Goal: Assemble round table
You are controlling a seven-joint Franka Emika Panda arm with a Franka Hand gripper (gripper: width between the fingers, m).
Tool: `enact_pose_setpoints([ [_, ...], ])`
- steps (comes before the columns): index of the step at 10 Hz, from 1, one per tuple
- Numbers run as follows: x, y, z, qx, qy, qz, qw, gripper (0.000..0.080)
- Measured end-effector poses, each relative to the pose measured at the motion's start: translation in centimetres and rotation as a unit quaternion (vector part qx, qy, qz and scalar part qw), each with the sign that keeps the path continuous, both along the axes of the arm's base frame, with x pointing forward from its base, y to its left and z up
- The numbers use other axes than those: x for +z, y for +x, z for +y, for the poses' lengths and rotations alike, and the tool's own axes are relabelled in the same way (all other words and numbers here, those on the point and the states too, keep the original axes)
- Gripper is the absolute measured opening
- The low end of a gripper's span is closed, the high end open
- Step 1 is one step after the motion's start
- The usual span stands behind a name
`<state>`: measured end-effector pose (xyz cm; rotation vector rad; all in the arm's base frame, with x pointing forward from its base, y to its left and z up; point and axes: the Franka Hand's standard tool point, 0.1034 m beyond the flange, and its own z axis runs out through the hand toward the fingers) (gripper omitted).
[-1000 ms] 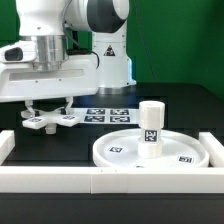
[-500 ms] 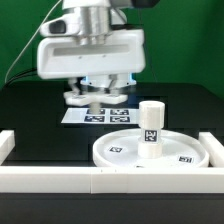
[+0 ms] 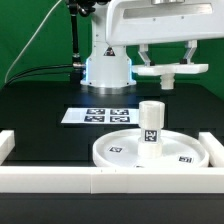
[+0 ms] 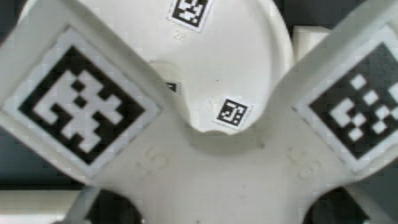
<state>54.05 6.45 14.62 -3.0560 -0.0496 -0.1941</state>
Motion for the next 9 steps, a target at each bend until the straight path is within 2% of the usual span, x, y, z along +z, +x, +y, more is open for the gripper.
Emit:
enact_pose_setpoints([
  [3, -0.1, 0.0, -0.3, 0.014, -0.002, 0.001, 1.0, 0.044],
  [4, 0.1, 0.7, -0.8, 0.025, -0.004, 0.001, 1.0, 0.044],
  [5, 0.2, 1.8, -0.6, 0.027, -0.004, -0.001, 1.0, 0.044],
  [7, -1.0, 2.2, -1.2, 0.033, -0.007, 0.01, 0.999, 0.0442],
  [9, -2.0, 1.6, -2.0, 0.027, -0.009, 0.018, 0.999, 0.0442],
])
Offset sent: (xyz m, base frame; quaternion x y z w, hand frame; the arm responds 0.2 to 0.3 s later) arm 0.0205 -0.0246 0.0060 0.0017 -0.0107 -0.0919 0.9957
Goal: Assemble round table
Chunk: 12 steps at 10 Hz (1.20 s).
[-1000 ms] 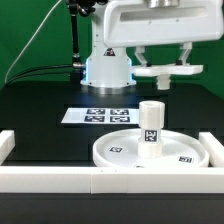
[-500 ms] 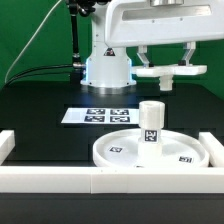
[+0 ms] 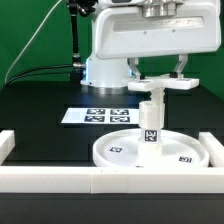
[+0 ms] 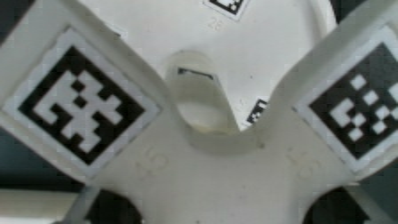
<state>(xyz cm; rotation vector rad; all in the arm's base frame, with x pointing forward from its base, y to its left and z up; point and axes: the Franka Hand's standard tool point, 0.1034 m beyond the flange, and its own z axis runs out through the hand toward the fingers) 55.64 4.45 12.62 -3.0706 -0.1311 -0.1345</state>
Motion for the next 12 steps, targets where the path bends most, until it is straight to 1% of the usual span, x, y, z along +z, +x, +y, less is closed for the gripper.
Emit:
enact_pose_setpoints([
  [3, -0.1, 0.0, -0.7, -0.004, -0.002, -0.008, 1.0, 0.0442],
  [5, -0.6, 0.0, -0.9, -0.004, -0.004, -0.007, 1.0, 0.0442],
  [6, -0.7, 0.2, -1.0, -0.004, -0.005, -0.01, 1.0, 0.0442],
  [7, -0.8, 0.1, -0.9, -0.003, -0.005, -0.01, 1.0, 0.0442],
  [9, -1.3, -0.1, -0.3, -0.021, -0.004, -0.005, 1.0, 0.0442],
  [12, -1.6, 0.1, -0.6, -0.042, -0.003, -0.007, 0.999, 0.0442],
])
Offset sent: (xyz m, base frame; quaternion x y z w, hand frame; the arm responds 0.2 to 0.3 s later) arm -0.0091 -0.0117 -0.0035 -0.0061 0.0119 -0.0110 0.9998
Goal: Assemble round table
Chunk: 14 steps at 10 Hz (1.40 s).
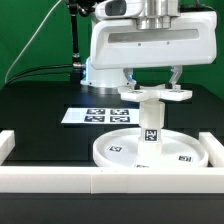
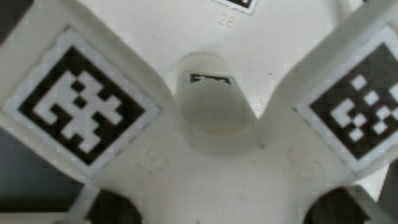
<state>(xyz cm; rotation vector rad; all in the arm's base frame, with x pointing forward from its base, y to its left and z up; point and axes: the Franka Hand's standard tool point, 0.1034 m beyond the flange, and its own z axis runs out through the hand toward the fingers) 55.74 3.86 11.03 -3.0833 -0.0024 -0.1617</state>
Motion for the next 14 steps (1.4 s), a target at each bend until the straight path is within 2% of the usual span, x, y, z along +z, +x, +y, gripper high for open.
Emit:
enact_pose_setpoints([
  [9, 0.02, 0.03, -0.07, -0.007, 0.001, 0.0, 1.0, 0.0442],
  [11, -0.03, 0.19, -0.06, -0.139, 0.023, -0.006, 0.99, 0.0442],
  [13, -0.02, 0.29, -0.09, -0.267, 0.046, -0.01, 0.963, 0.0442],
  [14, -0.03, 0.28, -0.08, -0.335, 0.059, -0.006, 0.94, 0.0442],
])
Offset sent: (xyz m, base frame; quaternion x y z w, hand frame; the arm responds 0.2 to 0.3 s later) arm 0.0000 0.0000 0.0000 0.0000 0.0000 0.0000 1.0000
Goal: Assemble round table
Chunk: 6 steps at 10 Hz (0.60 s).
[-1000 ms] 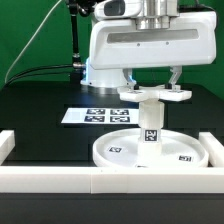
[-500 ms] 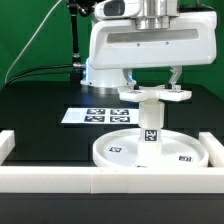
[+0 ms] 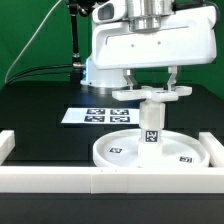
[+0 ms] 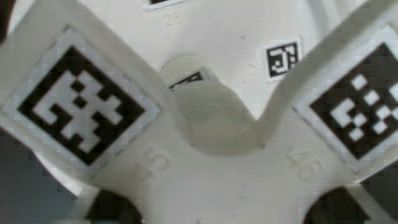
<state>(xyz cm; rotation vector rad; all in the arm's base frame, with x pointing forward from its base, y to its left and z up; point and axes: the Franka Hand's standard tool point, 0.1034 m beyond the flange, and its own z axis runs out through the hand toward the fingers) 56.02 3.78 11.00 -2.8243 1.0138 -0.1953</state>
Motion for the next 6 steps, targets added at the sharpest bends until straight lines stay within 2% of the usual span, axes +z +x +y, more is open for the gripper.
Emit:
enact_pose_setpoints([
  [4, 0.0, 0.03, 0.04, -0.211, 0.032, 0.014, 0.977, 0.0442],
  [6, -0.04, 0.05, 0.01, -0.311, 0.053, 0.023, 0.949, 0.0442],
])
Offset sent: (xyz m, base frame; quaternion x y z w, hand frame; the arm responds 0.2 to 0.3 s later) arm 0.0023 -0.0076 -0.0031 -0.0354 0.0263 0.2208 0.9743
